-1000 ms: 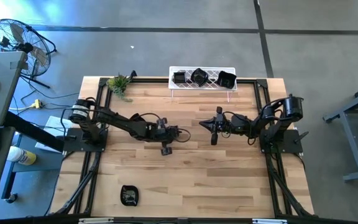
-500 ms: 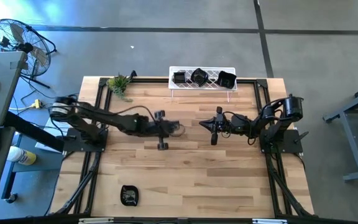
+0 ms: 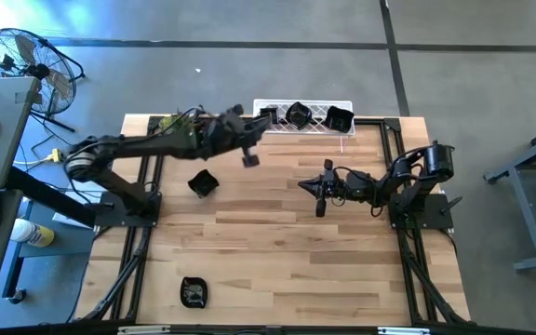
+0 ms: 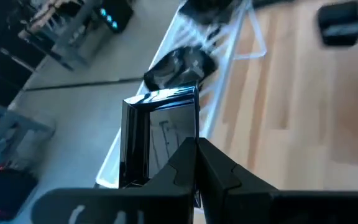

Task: Pick & Place Mini shaped plates
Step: Stack the square plate on top of the stacked square plates on the shelf

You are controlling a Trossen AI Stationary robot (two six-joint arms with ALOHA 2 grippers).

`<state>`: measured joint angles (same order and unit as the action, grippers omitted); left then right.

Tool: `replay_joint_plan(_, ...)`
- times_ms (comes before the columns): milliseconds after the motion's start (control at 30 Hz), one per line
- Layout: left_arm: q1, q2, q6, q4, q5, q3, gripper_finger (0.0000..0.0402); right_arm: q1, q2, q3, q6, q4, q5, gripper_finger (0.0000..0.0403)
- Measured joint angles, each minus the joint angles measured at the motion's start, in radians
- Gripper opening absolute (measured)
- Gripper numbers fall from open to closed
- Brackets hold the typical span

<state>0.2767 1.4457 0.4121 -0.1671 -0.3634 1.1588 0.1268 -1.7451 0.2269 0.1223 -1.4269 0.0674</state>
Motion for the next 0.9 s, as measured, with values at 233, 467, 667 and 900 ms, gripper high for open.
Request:
replay_joint_plan(233,0.077,0.137,0.089,-0.013,-0.007,0.12,0.0001,0.0,0.0,0.0,0.0,0.0,0.0,0.0002)
replay_joint_plan(467,0.095,0.238,0.153,-0.017,-0.029,0.153,0.0001,0.0,0.0,0.0,0.0,0.0,0.0,0.0006)
replay_joint_plan(667,0.098,0.277,0.187,-0.01,-0.045,0.152,0.0001,0.0,0.0,0.0,0.0,0.0,0.0,0.0002)
replay_joint_plan(900,0.097,0.287,0.212,0.001,-0.044,0.154,0.0001,0.0,0.0,0.0,0.0,0.0,0.0,0.0005)
